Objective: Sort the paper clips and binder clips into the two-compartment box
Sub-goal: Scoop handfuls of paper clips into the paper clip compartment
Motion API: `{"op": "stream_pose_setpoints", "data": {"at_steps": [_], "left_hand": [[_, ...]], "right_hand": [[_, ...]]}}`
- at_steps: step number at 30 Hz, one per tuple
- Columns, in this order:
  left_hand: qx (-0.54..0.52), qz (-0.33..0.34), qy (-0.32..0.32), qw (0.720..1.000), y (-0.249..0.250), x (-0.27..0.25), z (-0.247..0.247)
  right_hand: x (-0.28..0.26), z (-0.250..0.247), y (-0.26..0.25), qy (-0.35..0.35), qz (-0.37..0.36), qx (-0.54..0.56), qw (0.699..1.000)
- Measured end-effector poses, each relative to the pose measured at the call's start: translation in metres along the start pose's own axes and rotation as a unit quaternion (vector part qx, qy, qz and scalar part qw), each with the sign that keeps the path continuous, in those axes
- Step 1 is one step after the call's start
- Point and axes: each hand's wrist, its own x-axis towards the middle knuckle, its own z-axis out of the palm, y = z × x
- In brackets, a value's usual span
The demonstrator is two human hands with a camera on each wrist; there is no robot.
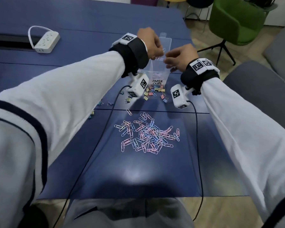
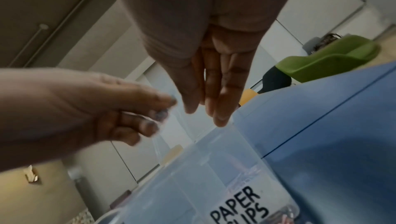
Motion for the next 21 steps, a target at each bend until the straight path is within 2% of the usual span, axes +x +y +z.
{"op": "stream_pose_setpoints", "data": {"at_steps": [5,10,12,15,18,21], "left_hand": [[0.033,-0.031,-0.042,0.998,0.001,0.009,0.015],[0.064,0.006,-0.044,0.997,-0.002,0.001,0.018],[0.068,0.038,-0.030,0.996,-0.001,-0.011,0.010],[0.069,0.088,-0.025,0.993,-0.005,-0.047,-0.004],[0.110,0.132,-0.118,0.978,-0.020,-0.099,-0.008],[0.188,0.142,-0.227,0.945,-0.037,-0.143,0.007]], "right_hand": [[-0.005,-0.008,0.010,0.026,0.014,0.090,0.996],[-0.035,-0.017,0.015,0.026,0.000,0.073,0.997],[-0.057,-0.017,0.016,-0.002,-0.012,0.044,0.999],[-0.098,-0.014,0.023,-0.098,-0.023,-0.053,0.994],[-0.135,-0.007,0.036,-0.175,-0.012,-0.157,0.972],[-0.164,-0.002,0.041,-0.199,-0.010,-0.226,0.954]]}}
